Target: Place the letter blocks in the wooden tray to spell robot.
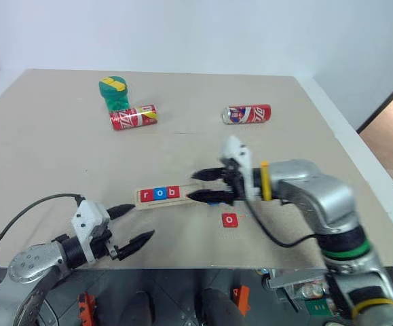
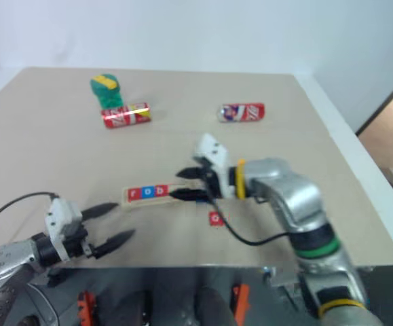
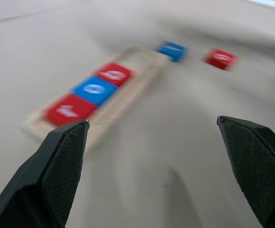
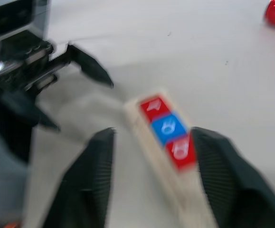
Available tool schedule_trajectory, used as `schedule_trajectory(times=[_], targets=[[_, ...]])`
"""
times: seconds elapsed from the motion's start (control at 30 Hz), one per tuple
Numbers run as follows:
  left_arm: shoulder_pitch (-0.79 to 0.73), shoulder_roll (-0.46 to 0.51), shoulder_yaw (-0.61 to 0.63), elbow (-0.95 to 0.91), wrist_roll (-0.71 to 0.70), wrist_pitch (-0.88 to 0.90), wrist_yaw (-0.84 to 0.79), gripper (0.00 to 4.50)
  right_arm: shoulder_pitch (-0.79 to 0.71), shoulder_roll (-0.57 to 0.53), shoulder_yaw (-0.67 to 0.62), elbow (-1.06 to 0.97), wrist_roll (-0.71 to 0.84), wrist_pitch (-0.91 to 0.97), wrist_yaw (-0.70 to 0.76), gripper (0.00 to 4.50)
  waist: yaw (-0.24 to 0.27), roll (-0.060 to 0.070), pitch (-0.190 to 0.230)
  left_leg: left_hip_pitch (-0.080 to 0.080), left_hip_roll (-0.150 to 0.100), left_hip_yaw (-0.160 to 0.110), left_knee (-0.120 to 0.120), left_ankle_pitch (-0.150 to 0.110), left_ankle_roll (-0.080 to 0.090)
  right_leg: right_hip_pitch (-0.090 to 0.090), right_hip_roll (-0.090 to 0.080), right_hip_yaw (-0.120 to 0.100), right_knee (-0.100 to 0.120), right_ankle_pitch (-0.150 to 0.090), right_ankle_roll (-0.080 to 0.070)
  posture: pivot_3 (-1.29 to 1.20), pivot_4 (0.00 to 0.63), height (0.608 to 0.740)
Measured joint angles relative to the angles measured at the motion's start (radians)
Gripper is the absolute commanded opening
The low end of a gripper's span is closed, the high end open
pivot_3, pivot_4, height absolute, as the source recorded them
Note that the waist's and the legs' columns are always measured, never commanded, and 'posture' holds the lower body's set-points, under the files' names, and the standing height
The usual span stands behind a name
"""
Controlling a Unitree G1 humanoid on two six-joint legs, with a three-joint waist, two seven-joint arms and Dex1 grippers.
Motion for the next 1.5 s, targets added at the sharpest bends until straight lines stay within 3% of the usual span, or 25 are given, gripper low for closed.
schedule_trajectory(times=[0.07,0.13,0.43,0.47,0.67,0.7,0.77,1.03,1.1,1.3,1.5], targets=[[-0.011,0.029,-0.018,-0.020,-0.022,0.022,-0.028,4.50,0.097,-0.099,0.005,0.003,-0.005,-0.071,0.086,4.47,0.006,0.000,0.000,0.000,0.000,-0.001,0.000,0.000,0.000,0.000,0.000,0.000,0.000,-0.001,0.001,0.00,0.150,0.740],[-0.019,0.053,-0.033,-0.024,-0.035,0.034,-0.053,4.50,0.171,-0.151,0.021,0.025,-0.029,-0.149,0.140,4.47,0.010,0.001,0.000,0.001,0.000,0.000,0.000,0.000,0.000,0.000,0.001,0.001,0.000,-0.001,0.000,0.00,0.150,0.740],[-0.084,0.076,-0.082,-0.046,-0.043,0.059,-0.088,4.50,0.192,-0.076,0.063,0.202,-0.153,-0.376,0.103,4.47,0.007,0.002,0.001,0.006,0.003,0.000,0.003,0.002,0.002,0.004,0.005,0.003,0.001,0.003,-0.004,0.00,0.150,0.740],[-0.088,0.076,-0.082,-0.046,-0.042,0.059,-0.085,4.50,0.195,-0.073,0.063,0.222,-0.169,-0.394,0.093,3.95,0.008,0.003,0.001,0.006,0.003,0.001,0.003,0.002,0.002,0.004,0.005,0.003,0.001,0.003,-0.004,0.00,0.150,0.740],[-0.064,0.075,-0.082,-0.046,-0.030,0.057,-0.069,4.50,0.283,-0.072,0.018,0.170,-0.191,-0.426,0.016,2.00,0.013,0.002,-0.001,0.006,0.001,0.000,0.003,0.001,0.001,0.007,0.003,0.004,0.000,0.001,0.002,0.00,0.150,0.740],[-0.054,0.072,-0.081,-0.047,-0.025,0.057,-0.061,4.50,0.328,-0.072,-0.003,0.133,-0.191,-0.424,-0.012,1.42,0.015,0.002,-0.002,0.006,0.000,-0.001,0.003,0.000,0.001,0.008,0.003,0.003,0.000,-0.001,0.002,0.00,0.150,0.740],[-0.047,0.068,-0.081,-0.048,-0.021,0.057,-0.048,4.50,0.370,-0.072,-0.019,0.094,-0.190,-0.413,-0.041,1.22,0.016,0.003,-0.002,0.007,0.000,-0.002,0.003,0.000,0.001,0.009,0.002,0.003,0.000,-0.001,0.003,0.00,0.150,0.740],[-0.039,0.058,-0.082,-0.051,-0.005,0.056,-0.023,4.50,0.497,-0.045,-0.063,-0.066,-0.180,-0.339,-0.167,1.22,0.016,0.002,-0.003,0.012,-0.001,-0.001,0.004,-0.001,0.000,0.013,0.001,0.003,0.000,-0.003,-0.002,0.00,0.150,0.740],[-0.047,0.049,-0.082,-0.046,-0.002,0.054,-0.014,4.50,0.438,-0.010,-0.043,-0.047,-0.173,-0.298,-0.179,1.22,0.007,0.002,-0.001,0.014,0.002,0.001,0.005,-0.001,0.000,0.012,0.001,0.004,0.000,0.000,-0.004,0.00,0.150,0.740],[-0.108,0.017,-0.095,-0.029,0.006,0.039,0.006,4.50,-0.015,0.098,0.026,0.115,-0.145,-0.311,-0.087,1.22,-0.006,0.006,0.004,0.018,0.001,0.000,0.005,0.002,0.004,0.014,0.004,0.004,0.000,0.005,-0.006,0.00,0.150,0.740],[-0.113,0.011,-0.102,-0.009,0.025,0.031,0.024,4.50,-0.170,0.183,0.162,0.462,-0.226,-0.521,0.079,1.22,0.000,0.006,0.004,0.012,0.000,0.000,0.003,0.000,0.003,0.010,0.004,0.005,0.000,0.004,-0.002,0.00,0.150,0.740]])
